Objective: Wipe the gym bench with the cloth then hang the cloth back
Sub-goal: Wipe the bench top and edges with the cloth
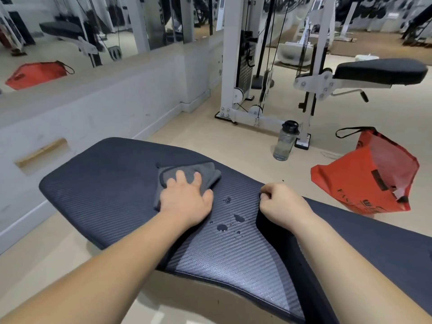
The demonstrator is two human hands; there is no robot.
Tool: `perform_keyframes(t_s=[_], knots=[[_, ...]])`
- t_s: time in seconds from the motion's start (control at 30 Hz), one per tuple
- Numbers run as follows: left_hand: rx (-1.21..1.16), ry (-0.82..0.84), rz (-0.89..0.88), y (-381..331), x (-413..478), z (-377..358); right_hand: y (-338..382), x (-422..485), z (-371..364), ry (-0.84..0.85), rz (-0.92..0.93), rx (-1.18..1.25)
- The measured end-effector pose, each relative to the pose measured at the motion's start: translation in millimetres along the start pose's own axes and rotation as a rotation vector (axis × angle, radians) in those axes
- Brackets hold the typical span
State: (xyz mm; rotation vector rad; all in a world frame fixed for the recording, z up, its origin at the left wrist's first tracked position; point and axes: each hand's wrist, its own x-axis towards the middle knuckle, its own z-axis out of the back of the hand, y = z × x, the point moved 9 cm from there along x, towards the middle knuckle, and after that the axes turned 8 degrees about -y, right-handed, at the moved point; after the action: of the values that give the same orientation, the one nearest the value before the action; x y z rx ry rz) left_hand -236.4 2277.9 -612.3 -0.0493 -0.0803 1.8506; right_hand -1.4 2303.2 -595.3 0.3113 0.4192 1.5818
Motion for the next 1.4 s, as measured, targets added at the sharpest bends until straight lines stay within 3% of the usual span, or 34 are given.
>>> perform_keyframes(t_s=[0.13, 0.2, 0.27, 0.37, 0.43, 0.5, 0.57, 0.67, 0.73, 0.83, 0.9, 1.03, 1.1, 1.17, 1.23, 1.33, 1.4], knots=[[-0.025, -0.020, -0.353, -39.2, -50.2, 3.6, 2.0, 1.9, -2.8, 0.025, 0.032, -0.095], [-0.058, 0.019, -0.395, -30.9, -32.9, 5.8, 4.3, 1.1, -6.0, 0.031, 0.042, -0.123], [-0.020, 0.016, -0.306, -14.6, -0.9, 4.3, 3.5, -0.7, -7.2, 0.028, 0.044, -0.133], [-0.013, -0.014, -0.027, -7.4, 29.6, -1.2, -1.5, -2.1, -2.0, 0.007, 0.031, -0.110], [-0.035, -0.029, 0.028, -28.4, 24.2, -2.6, -4.2, -1.4, 3.3, -0.025, 0.013, -0.081], [-0.065, -0.027, -0.083, -60.9, 1.6, -3.6, -5.8, -0.5, 6.4, -0.045, -0.011, -0.059], [-0.064, -0.037, -0.323, -87.0, -32.5, -3.0, -4.8, 0.9, 7.7, -0.049, -0.027, -0.043], [-0.081, 0.012, -0.571, -82.1, -41.5, 2.1, -7.0, 2.2, 9.6, -0.062, -0.040, -0.024], [-0.010, 0.019, -0.494, -49.5, -15.6, 0.4, -11.1, 1.4, 8.7, -0.063, -0.038, -0.013], [-0.010, -0.033, -0.110, 0.1, 4.5, 1.4, -12.9, -0.4, 0.4, -0.015, 0.009, -0.007], [0.009, -0.059, -0.055, -9.4, -20.7, 0.6, -9.8, -0.8, -4.0, 0.012, 0.037, -0.036], [-0.030, -0.056, -0.382, -54.9, -101.2, 4.4, -4.3, 0.4, -6.2, 0.013, 0.054, -0.084], [-0.085, 0.016, -0.567, -52.0, -117.1, 8.4, -4.3, -1.2, -7.5, 0.022, 0.062, -0.083], [-0.068, 0.051, -0.622, -29.3, -102.6, 9.7, -6.4, -4.8, -9.7, 0.038, 0.073, -0.079], [0.003, 0.015, -0.460, 5.5, -68.9, 9.6, -9.0, -8.8, -12.7, 0.058, 0.082, -0.079], [-0.003, -0.047, -0.016, 40.9, -41.0, 6.8, -8.2, -12.2, -17.1, 0.093, 0.085, -0.067], [0.039, -0.043, 0.001, 22.3, -53.8, 4.0, -4.3, -10.7, -14.0, 0.071, 0.052, -0.041]])
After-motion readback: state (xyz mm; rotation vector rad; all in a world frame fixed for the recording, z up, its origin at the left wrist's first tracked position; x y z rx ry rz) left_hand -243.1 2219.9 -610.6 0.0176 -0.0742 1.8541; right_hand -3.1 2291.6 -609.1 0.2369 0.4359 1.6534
